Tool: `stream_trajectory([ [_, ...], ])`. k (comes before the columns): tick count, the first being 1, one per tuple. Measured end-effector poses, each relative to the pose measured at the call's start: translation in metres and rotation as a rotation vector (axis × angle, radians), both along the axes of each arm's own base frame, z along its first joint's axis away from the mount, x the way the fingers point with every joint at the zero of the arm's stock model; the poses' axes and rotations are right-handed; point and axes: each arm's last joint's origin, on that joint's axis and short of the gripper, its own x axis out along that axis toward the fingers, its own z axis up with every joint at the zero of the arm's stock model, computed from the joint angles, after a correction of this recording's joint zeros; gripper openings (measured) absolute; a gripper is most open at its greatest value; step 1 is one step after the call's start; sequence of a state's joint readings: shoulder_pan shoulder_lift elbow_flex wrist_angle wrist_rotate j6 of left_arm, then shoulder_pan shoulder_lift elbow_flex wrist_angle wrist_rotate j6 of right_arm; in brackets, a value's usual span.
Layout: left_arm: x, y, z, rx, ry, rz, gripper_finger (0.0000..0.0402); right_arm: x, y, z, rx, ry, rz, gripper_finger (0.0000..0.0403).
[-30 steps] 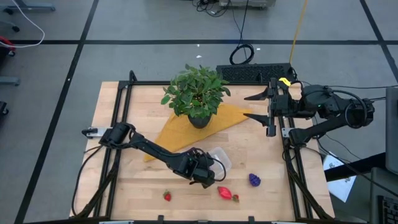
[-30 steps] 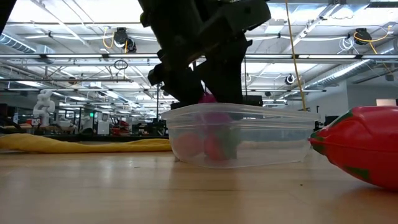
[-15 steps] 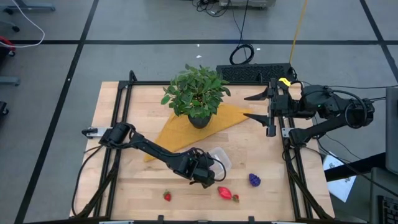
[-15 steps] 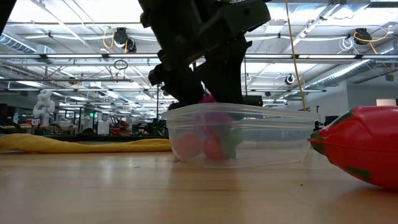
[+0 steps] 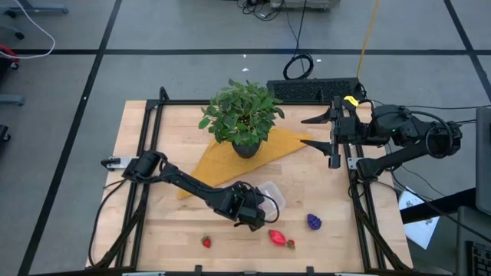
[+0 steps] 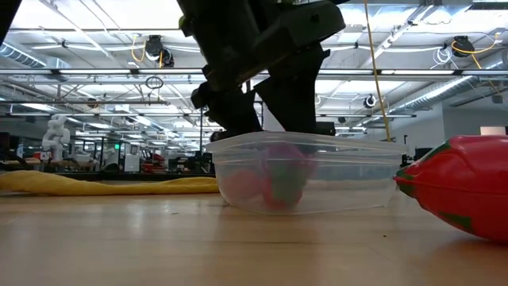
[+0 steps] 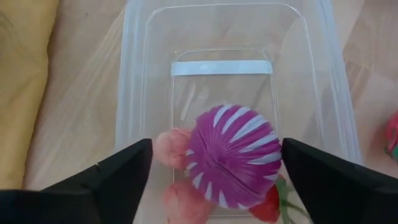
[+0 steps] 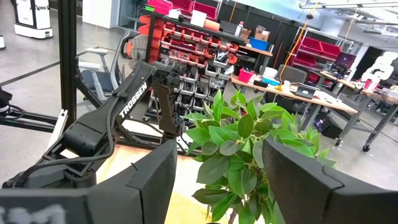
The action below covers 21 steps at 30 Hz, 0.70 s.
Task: Pick and placing Produce into tupperware
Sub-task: Put the onion into the transparent bin, then put the left strawberry into the transparent bin
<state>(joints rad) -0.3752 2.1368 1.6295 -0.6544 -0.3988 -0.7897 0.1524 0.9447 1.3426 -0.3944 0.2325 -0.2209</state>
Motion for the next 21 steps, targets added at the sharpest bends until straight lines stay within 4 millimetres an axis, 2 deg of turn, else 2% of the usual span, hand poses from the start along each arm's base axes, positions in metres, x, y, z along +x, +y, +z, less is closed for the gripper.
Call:
stream_trajectory([
  [5,0.000,0.001,0.000,0.004,0.002,-0.007,0.0395,0.000,0.000,0.000,0.000,0.000,0.000,0.0228],
  [10,0.000,0.001,0.007,0.026,-0.011,-0.048,0.0399,0.000,0.000,0.000,0.000,0.000,0.000,0.0228],
  [12,-0.003,0.001,0.017,0.052,-0.032,-0.053,0.0399,0.000,0.000,-0.001,0.000,0.001,0.000,0.0228],
  [17,-0.019,-0.006,0.062,0.121,-0.142,-0.060,0.0399,0.003,0.000,-0.008,-0.004,0.024,0.000,0.0228],
  [21,-0.048,-0.024,0.098,0.141,-0.207,-0.095,0.0399,0.005,0.001,-0.012,-0.007,0.036,0.000,0.0228],
])
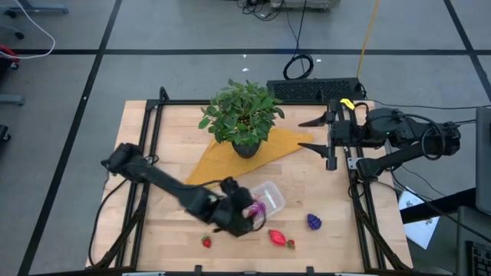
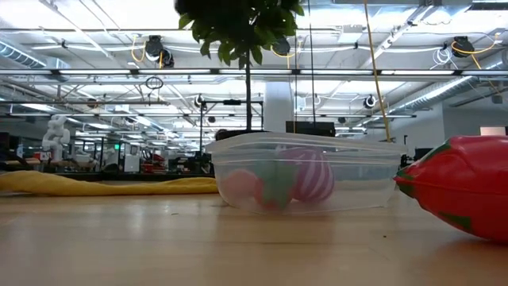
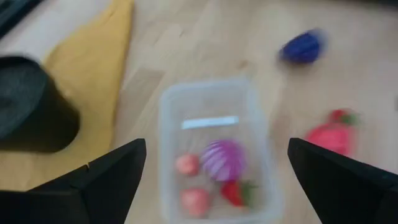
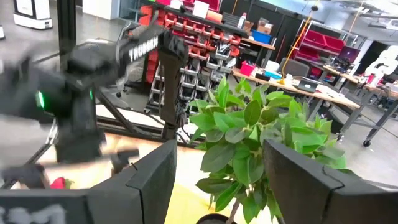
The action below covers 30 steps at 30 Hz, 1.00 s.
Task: Pick and placing Produce into tupperware
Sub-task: Put the left strawberry into the transparent bin
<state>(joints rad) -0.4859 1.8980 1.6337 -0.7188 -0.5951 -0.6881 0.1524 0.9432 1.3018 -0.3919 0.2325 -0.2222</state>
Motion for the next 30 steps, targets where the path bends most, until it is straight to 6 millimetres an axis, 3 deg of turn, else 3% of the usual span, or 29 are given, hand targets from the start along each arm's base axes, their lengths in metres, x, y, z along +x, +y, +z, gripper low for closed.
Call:
stream_trajectory([
  [6,-0.058,-0.036,0.023,0.020,0.002,0.017,0.0399,0.000,0.000,0.000,0.001,-0.005,0.000,0.0228],
  [13,-0.118,-0.048,0.017,0.061,0.195,0.159,0.0399,-0.001,0.010,0.002,-0.005,-0.023,0.059,0.0228],
  [21,-0.154,-0.054,0.001,0.079,0.305,0.282,0.0399,0.008,0.049,-0.007,-0.040,0.026,0.248,0.0228],
  [30,-0.175,-0.053,-0.024,0.084,0.442,0.375,0.0399,0.058,0.117,-0.046,-0.121,0.125,0.415,0.0228],
])
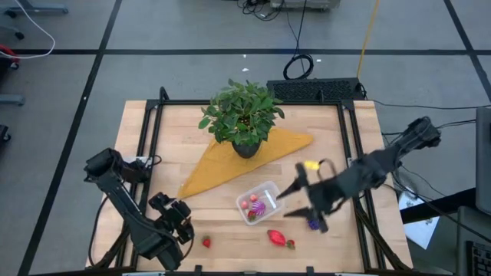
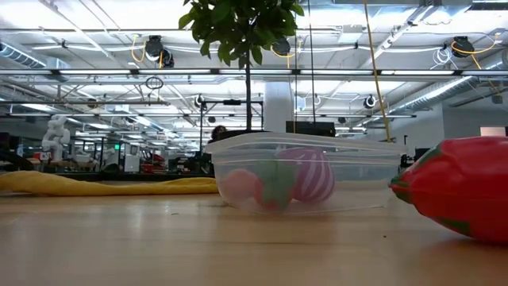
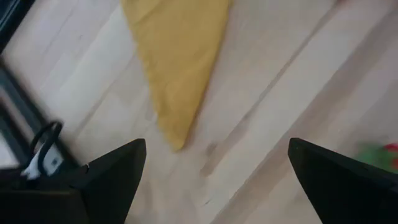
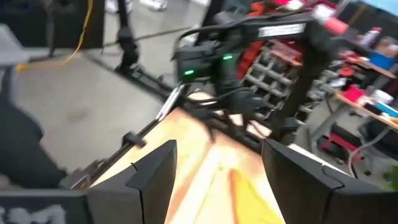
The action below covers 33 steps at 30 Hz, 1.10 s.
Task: Pick and placing Produce into tupperware
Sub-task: Put the left strawberry into the transparent bin
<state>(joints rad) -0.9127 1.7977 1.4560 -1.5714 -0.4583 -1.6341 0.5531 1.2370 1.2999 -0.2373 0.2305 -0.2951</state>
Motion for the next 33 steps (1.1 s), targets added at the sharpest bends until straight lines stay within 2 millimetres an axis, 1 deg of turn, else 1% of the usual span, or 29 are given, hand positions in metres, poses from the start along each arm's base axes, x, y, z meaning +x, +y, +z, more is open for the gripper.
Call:
stream_trajectory([
  [2,-0.004,0.000,-0.005,-0.001,0.020,0.020,0.0399,0.007,0.011,-0.010,-0.021,0.031,0.020,0.0228],
  [4,-0.009,0.000,-0.010,0.003,0.038,0.036,0.0399,0.011,0.021,-0.018,-0.006,0.068,0.029,0.0228],
  [11,-0.022,-0.002,-0.021,0.035,0.041,0.043,0.0399,0.015,0.055,-0.043,0.069,0.181,0.064,0.0228],
  [16,-0.025,-0.003,-0.022,0.044,0.023,0.044,0.0399,0.019,0.082,-0.061,0.080,0.205,0.108,0.0228],
  [19,-0.024,-0.004,-0.023,0.029,0.006,0.046,0.0399,0.021,0.095,-0.069,0.089,0.205,0.128,0.0228],
  [22,-0.021,-0.008,-0.025,-0.011,-0.021,0.046,0.0399,0.020,0.100,-0.074,0.102,0.224,0.132,0.0228],
  [27,-0.016,-0.015,-0.028,-0.091,-0.075,0.040,0.0399,0.021,0.101,-0.073,0.118,0.223,0.128,0.0228],
  [33,-0.008,-0.023,-0.029,-0.141,-0.189,-0.006,0.0399,0.021,0.102,-0.071,0.115,0.197,0.137,0.0228],
])
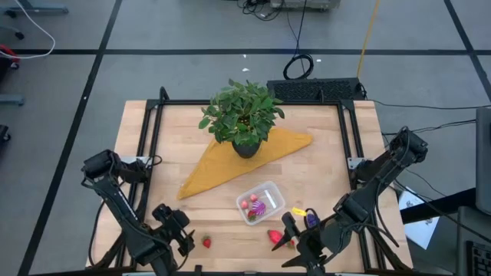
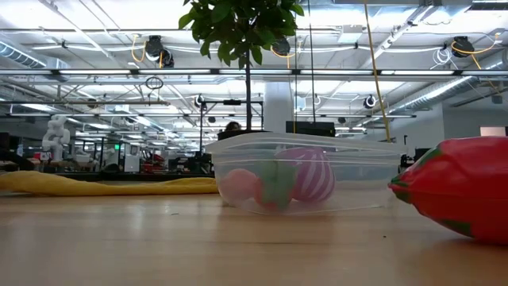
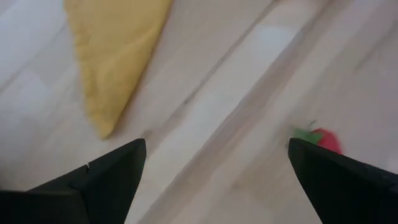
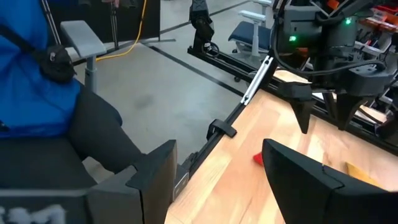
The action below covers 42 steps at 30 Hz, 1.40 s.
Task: Pick and placing Produce into tupperware
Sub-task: Put the left strawberry into the transparent bin
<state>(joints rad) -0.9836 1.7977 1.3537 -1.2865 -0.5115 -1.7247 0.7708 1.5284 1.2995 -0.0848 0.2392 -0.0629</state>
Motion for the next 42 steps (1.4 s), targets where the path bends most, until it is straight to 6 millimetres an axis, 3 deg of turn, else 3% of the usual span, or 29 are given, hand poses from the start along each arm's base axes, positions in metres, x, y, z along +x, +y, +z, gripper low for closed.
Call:
stream_trajectory([
  [9,0.008,-0.007,0.000,-0.024,-0.119,-0.049,0.0399,0.000,0.000,0.000,-0.005,-0.001,0.002,0.0228],
  [15,0.014,-0.016,-0.017,-0.172,-0.197,-0.036,0.0399,0.000,0.000,0.000,-0.005,-0.001,0.002,0.0228],
  [23,0.029,-0.015,-0.038,-0.394,-0.164,0.062,0.0399,0.000,0.000,0.000,-0.022,-0.011,0.010,0.0228],
  [42,0.041,-0.008,-0.038,-0.479,-0.159,0.174,0.0399,0.000,0.000,0.000,-0.027,-0.012,0.012,0.0228],
])
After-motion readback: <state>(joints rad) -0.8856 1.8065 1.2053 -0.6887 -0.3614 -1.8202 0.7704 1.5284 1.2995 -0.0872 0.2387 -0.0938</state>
